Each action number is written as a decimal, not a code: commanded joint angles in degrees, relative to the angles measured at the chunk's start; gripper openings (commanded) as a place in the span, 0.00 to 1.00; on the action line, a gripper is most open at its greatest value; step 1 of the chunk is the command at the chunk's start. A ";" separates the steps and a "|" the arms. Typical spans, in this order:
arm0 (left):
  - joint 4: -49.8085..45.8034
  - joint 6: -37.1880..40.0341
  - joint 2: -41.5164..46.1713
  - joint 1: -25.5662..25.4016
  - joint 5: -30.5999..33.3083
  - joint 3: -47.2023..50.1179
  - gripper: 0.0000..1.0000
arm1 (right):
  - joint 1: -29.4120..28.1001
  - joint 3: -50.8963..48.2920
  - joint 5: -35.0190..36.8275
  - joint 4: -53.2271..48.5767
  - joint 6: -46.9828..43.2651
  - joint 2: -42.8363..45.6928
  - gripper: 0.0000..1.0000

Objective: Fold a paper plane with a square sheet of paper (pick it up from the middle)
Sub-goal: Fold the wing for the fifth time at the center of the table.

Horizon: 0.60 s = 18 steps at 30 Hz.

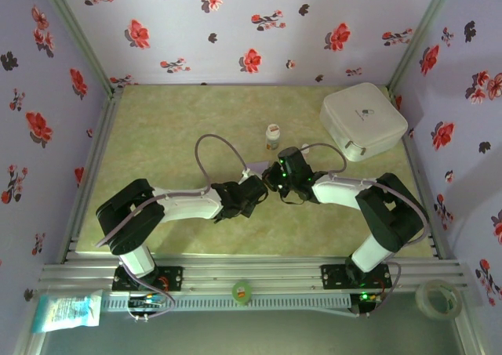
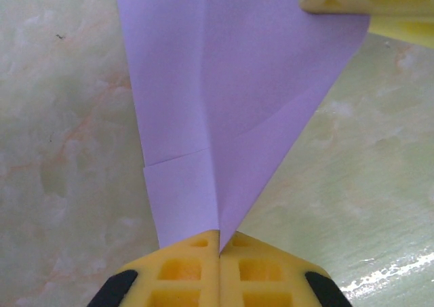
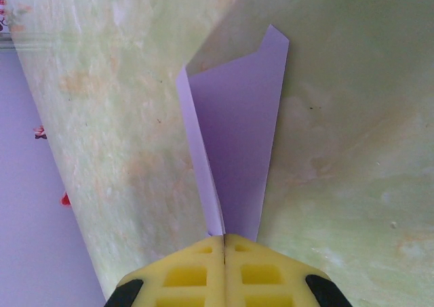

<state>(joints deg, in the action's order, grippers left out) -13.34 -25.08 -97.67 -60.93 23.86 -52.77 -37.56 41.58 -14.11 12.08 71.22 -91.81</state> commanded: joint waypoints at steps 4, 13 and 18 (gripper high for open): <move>-0.19 -0.70 -0.51 -0.42 1.72 0.26 0.00 | -0.50 0.53 1.29 0.77 0.74 1.80 0.09; 2.50 -2.90 1.54 1.04 -2.57 1.65 0.00 | 1.25 1.05 3.89 -6.82 -5.17 5.78 0.33; 6.92 -4.11 3.33 3.27 -8.61 3.99 0.00 | 2.57 0.96 5.74 -10.92 -8.36 9.34 0.37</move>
<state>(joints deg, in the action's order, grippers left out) -10.00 -27.29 -96.77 -59.11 19.62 -50.43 -35.75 41.60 -11.29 5.13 66.30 -84.66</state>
